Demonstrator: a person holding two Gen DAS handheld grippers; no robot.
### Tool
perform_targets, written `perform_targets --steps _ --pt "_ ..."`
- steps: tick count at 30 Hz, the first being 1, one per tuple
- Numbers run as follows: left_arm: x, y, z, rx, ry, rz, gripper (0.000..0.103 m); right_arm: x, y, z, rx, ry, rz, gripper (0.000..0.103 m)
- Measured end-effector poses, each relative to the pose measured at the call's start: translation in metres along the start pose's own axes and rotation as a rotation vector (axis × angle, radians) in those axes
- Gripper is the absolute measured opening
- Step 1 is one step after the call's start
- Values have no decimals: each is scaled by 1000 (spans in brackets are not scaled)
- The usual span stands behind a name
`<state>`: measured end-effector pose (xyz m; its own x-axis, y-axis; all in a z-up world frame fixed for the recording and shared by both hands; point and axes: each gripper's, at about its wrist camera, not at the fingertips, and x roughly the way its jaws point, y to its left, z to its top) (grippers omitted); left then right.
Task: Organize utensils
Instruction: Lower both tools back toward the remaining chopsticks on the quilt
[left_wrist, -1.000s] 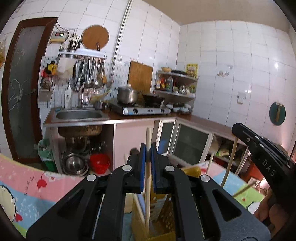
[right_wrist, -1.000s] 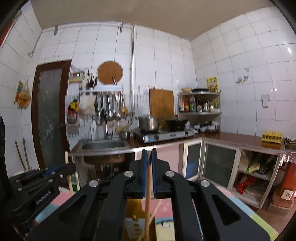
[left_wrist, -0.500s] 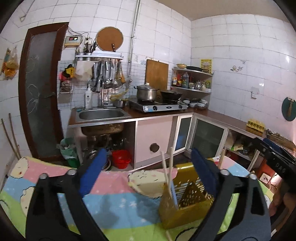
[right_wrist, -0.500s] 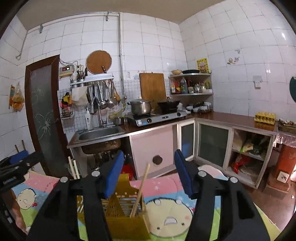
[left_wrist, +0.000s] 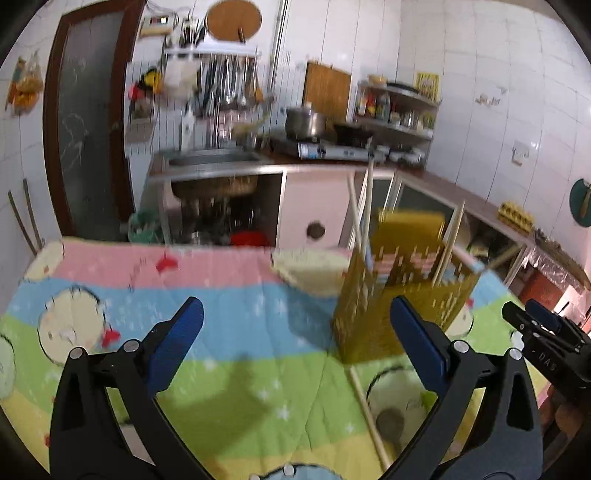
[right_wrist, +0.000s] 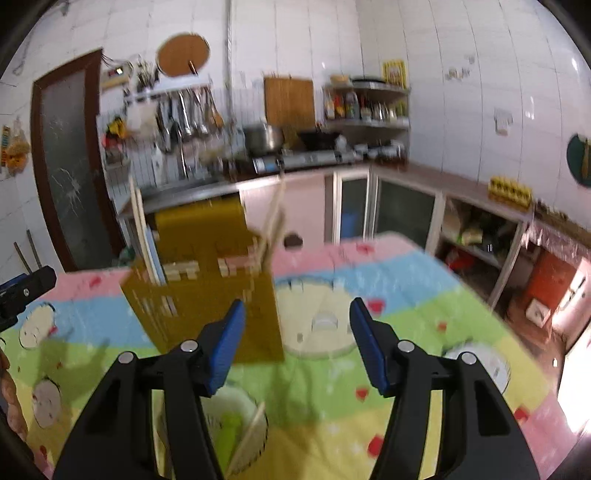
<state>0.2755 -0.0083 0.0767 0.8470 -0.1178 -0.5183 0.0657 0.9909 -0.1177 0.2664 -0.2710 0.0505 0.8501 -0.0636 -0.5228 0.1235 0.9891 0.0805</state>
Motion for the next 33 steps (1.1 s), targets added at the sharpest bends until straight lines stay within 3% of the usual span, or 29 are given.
perform_targets --steps 7,13,27,33 --pt "41 -3 -38 4 121 21 98 42 -4 -38 13 136 -12 57" --pt "68 -4 -56 1 201 27 98 70 1 -50 41 238 12 46" --pt "96 -25 -60 18 284 21 97 82 27 -61 17 338 -6 30" --pt "111 -37 -68 39 340 -1 88 82 30 -64 9 332 -14 26"
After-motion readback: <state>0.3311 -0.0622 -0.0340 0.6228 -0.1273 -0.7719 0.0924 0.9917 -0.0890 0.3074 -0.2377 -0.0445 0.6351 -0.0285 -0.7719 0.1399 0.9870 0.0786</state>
